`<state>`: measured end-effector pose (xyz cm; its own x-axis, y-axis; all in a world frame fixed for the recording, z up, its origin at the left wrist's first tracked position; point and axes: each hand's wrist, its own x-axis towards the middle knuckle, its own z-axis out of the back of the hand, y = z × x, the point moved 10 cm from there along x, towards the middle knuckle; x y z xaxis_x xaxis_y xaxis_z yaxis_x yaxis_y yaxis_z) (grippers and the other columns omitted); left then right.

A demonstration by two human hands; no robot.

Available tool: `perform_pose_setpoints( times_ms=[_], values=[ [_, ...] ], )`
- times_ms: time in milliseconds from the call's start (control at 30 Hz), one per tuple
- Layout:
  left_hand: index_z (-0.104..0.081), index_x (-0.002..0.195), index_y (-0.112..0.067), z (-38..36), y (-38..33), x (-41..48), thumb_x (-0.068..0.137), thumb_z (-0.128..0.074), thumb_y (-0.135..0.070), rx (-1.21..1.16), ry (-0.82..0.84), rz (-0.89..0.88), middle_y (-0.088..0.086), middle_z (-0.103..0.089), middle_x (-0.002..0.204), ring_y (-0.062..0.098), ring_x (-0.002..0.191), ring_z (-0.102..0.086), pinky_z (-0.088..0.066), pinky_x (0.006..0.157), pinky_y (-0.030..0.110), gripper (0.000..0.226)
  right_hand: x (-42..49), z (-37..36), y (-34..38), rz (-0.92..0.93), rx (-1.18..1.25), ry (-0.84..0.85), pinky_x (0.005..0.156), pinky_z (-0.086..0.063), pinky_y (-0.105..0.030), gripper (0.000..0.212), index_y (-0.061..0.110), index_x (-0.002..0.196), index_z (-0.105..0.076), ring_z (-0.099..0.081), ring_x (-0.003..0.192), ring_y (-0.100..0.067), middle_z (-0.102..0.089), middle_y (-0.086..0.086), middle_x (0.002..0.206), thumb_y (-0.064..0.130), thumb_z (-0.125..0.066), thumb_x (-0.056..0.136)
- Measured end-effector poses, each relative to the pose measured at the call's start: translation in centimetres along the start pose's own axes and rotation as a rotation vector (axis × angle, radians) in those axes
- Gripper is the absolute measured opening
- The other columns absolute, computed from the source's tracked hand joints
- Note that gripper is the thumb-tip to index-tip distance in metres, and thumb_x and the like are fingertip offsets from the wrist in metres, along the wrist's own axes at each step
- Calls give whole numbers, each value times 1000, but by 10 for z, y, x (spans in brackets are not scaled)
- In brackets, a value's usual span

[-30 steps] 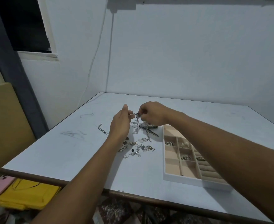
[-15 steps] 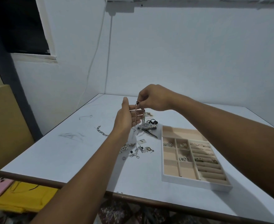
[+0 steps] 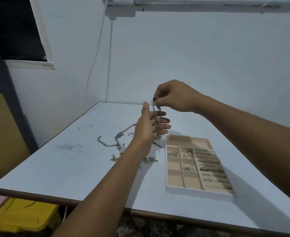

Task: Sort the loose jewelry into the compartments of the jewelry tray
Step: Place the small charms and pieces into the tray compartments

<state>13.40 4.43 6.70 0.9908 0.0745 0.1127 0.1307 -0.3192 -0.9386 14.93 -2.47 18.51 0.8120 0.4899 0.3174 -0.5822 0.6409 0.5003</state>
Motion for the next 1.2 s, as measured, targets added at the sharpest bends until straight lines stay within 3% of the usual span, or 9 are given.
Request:
perform_pose_setpoints(
  times_ms=[100, 233, 400, 567, 767, 867, 967, 1133, 1200],
  values=[
    [-63, 93, -7, -13, 7, -7, 100, -26, -52, 1, 40, 7, 8, -66, 72, 22, 63, -64, -52, 65, 32, 58, -14, 6, -9, -19, 35, 5, 62, -42, -20, 3, 17, 78, -70, -56, 65, -1, -69, 11, 74, 19, -70, 80],
    [-61, 97, -6, -28, 20, -21, 93, -50, -14, 23, 103, -14, 8, -64, 78, 23, 66, -63, -50, 67, 36, 14, -33, 9, -25, -65, 68, 35, 73, -47, -26, 4, 17, 79, -73, -63, 79, -7, -74, 7, 82, 21, -74, 80],
    [-59, 100, -6, -39, 35, -39, 87, -51, 1, 44, 148, -3, 5, -66, 71, 25, 68, -59, -51, 61, 32, 17, -54, 7, -41, -104, 90, 42, 78, -49, -32, 5, 16, 78, -74, -63, 78, -8, -74, 7, 82, 21, -74, 79],
    [-61, 95, -6, -40, 53, -49, 95, -37, -21, -98, 147, 154, 7, -67, 75, 20, 62, -62, -53, 53, 27, 28, -69, -2, -51, -118, 112, 46, 76, -48, -28, 4, 16, 80, -74, -64, 75, -6, -74, 6, 77, 19, -76, 79],
    [-62, 96, -3, -34, 60, -44, 97, -24, -58, -9, 133, 172, 12, -69, 78, 24, 68, -67, -57, 66, 38, 67, -77, -15, -57, -128, 125, 11, 77, -50, -29, 3, 18, 78, -73, -64, 73, -8, -73, 2, 78, 18, -76, 77],
    [-63, 97, -3, -33, 61, -43, 96, -24, -62, 3, 130, 176, 11, -69, 78, 22, 66, -66, -56, 71, 40, 71, -79, -20, -56, -133, 129, -10, 70, -48, -22, 3, 16, 78, -73, -62, 66, -5, -72, 5, 72, 14, -75, 77],
    [-65, 103, 0, -32, 63, -40, 96, -23, -62, -4, 120, 193, 12, -68, 78, 21, 62, -65, -56, 64, 34, 75, -80, -24, -55, -137, 118, -23, 63, -43, -16, 5, 19, 75, -72, -59, 62, -1, -70, 7, 71, 16, -75, 75],
    [-64, 102, 1, -36, 63, -38, 96, -23, -62, -4, 151, 231, 13, -65, 70, 23, 63, -64, -53, 61, 32, 76, -82, -33, -57, -157, 95, -26, 62, -51, -29, 5, 21, 75, -72, -61, 62, -11, -72, 2, 74, 16, -73, 77],
    [-62, 103, 3, -37, 62, -37, 97, -23, -61, -2, 161, 233, 13, -62, 66, 21, 57, -62, -51, 54, 29, 75, -83, -34, -57, -153, 65, -37, 60, -48, -24, 5, 22, 76, -71, -58, 60, -8, -70, 4, 74, 18, -71, 78]
  ],
)
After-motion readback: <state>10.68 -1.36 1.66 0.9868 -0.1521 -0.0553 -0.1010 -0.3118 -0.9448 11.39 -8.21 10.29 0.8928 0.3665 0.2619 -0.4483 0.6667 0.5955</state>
